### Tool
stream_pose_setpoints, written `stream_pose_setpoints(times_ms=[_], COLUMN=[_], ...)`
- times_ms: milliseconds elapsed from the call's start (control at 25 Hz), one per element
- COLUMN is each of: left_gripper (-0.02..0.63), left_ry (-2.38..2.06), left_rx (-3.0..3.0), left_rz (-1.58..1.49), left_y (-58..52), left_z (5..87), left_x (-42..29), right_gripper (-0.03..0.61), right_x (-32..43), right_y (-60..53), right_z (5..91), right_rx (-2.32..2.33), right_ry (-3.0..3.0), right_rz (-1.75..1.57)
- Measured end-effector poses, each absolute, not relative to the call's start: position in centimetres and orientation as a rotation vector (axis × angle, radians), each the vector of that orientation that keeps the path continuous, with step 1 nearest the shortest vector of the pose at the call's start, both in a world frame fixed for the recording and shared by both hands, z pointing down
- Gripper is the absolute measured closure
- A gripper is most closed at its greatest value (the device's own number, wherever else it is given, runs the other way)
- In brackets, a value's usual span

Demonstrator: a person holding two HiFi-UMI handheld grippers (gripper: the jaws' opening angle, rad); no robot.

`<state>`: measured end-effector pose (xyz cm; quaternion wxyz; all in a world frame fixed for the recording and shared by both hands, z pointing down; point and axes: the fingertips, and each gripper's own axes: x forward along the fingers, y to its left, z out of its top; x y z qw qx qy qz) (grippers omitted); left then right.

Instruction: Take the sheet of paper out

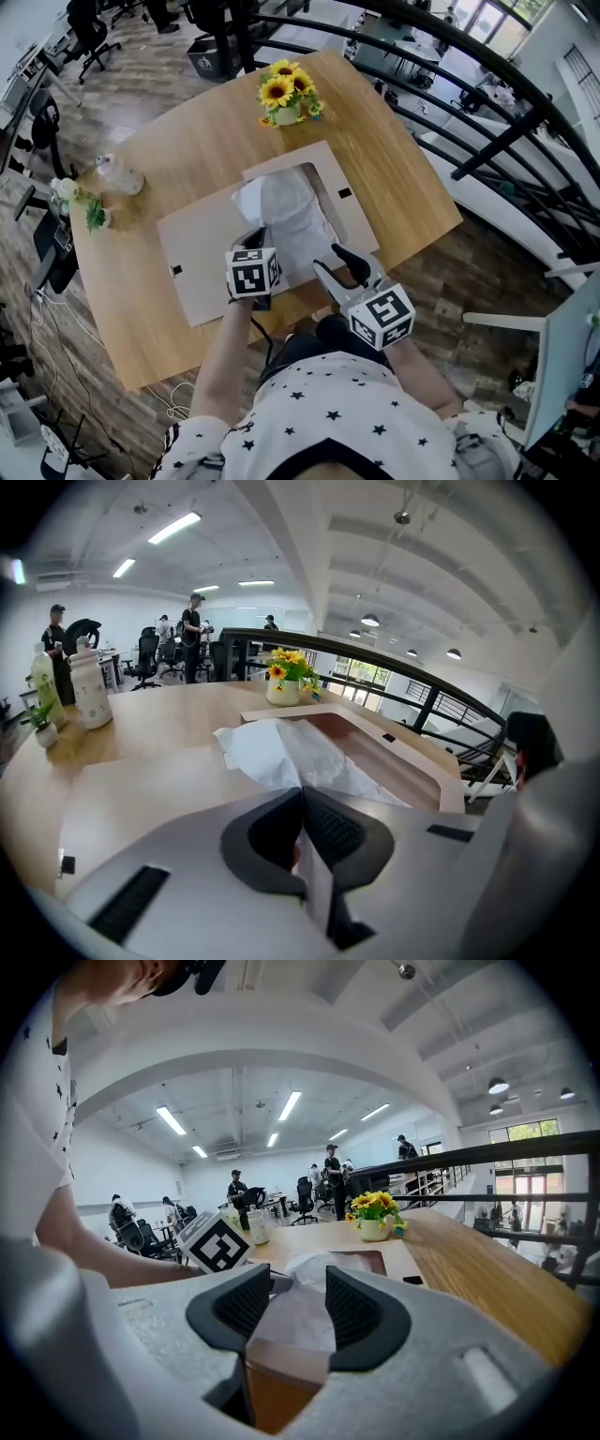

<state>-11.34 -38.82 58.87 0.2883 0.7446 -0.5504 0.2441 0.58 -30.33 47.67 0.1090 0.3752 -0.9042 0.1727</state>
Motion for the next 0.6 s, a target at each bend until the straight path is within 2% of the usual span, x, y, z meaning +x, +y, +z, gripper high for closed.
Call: stream_pose_setpoints(times_ms=[360, 600], left_gripper=[0.607, 0.607], left_ry=[-1.525, -1.560], left_rx=[2.029, 2.060], left_rz=[0.558, 0.469], left_y=[-34.7, -31.5], left_z=[55.8, 53.3], left_x=[-12.7, -13.5], right_gripper=[0.410, 0.464], right_x=[0.2, -0.2], right_y=[-26.1, -23.4], right_z=[46.8, 45.8], right_rx=[1.141, 1.184], right_ry=[-2.641, -2.624], right_rz=[0.404, 0.336])
